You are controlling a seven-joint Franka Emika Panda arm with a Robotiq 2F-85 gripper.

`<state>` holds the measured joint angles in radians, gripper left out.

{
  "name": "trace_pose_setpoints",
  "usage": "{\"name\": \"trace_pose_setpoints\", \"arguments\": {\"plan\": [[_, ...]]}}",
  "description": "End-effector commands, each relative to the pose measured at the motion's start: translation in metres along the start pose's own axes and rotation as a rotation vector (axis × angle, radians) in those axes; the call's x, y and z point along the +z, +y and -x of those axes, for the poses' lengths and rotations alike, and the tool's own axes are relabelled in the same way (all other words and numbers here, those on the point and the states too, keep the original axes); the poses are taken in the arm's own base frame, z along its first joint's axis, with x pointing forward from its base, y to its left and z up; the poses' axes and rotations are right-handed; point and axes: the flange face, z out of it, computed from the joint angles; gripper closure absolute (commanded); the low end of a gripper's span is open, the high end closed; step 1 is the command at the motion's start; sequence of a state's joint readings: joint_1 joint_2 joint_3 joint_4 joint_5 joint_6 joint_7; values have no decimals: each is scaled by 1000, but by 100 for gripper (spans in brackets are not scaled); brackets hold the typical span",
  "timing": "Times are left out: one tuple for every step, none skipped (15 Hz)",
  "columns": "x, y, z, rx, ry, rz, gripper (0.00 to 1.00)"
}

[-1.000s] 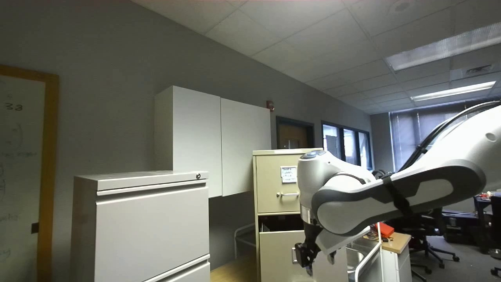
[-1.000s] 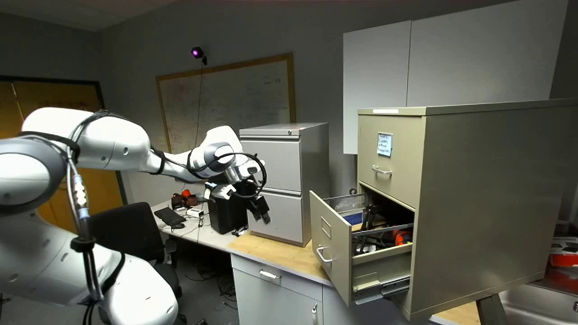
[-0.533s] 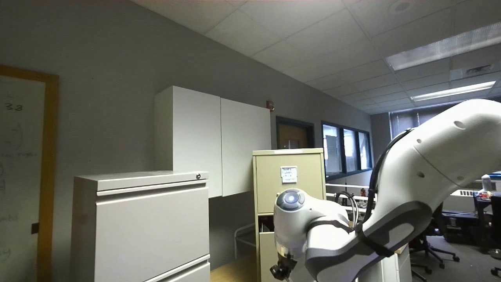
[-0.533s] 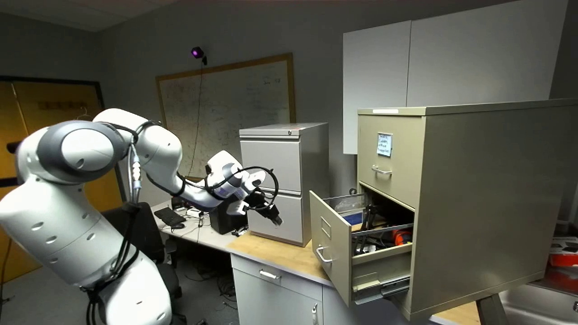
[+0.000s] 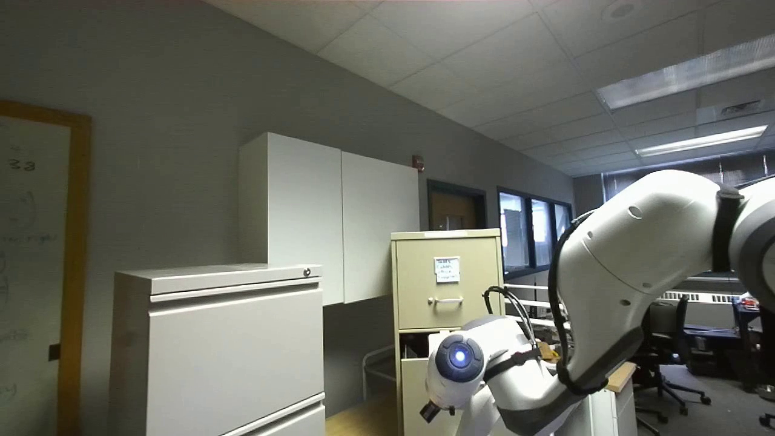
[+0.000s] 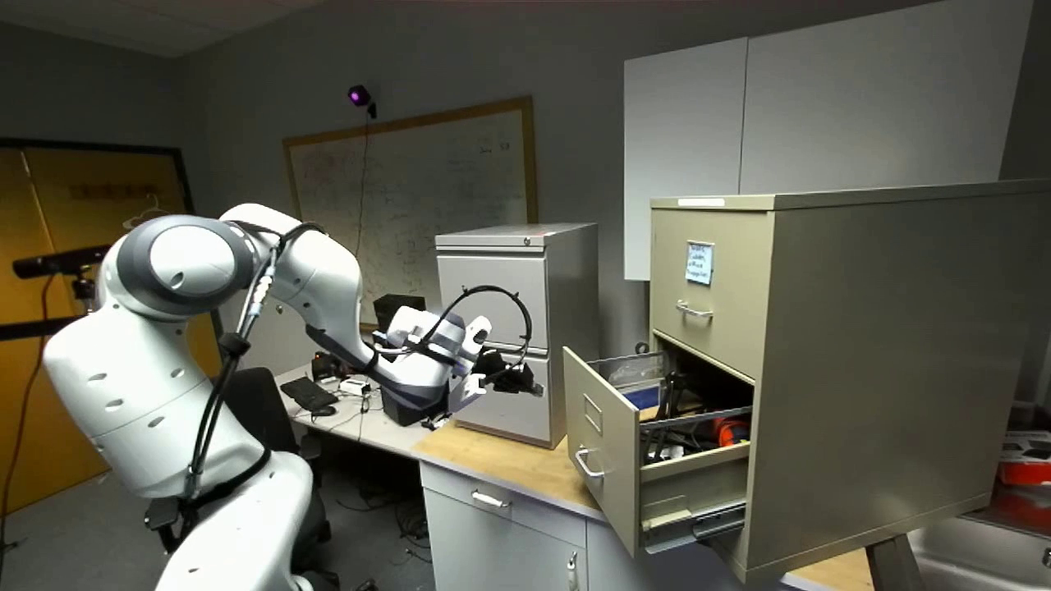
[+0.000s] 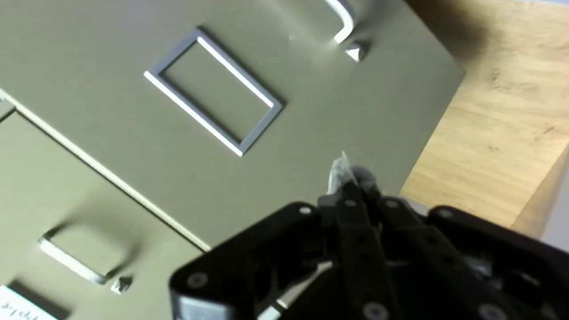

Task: Close the bottom drawer of the beige file cabinet

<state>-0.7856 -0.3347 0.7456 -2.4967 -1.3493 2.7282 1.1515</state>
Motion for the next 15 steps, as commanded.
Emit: {"name": "trace_pose_setpoints", "arguments": {"plan": [[9, 17, -27, -66, 147, 69, 100], [13, 22, -35, -67, 189, 96, 100], [21, 26, -40, -62, 221, 116, 100], [32, 29, -42, -50, 245, 136, 100], [44, 32, -41, -37, 268, 155, 100], [55, 33, -39, -29, 287, 177, 100], [65, 33, -37, -13, 291, 197, 100], [74, 31, -35, 0, 292, 204, 100], [89, 17, -24, -17, 268, 222, 100], [93, 17, -23, 0, 270, 241, 100], [94, 16, -25, 11, 279, 256, 100], [95, 14, -28, 22, 289, 269, 100], [92, 14, -31, 37, 301, 275, 100], [91, 14, -34, 51, 307, 279, 100], [90, 14, -37, 67, 310, 277, 100]]}}
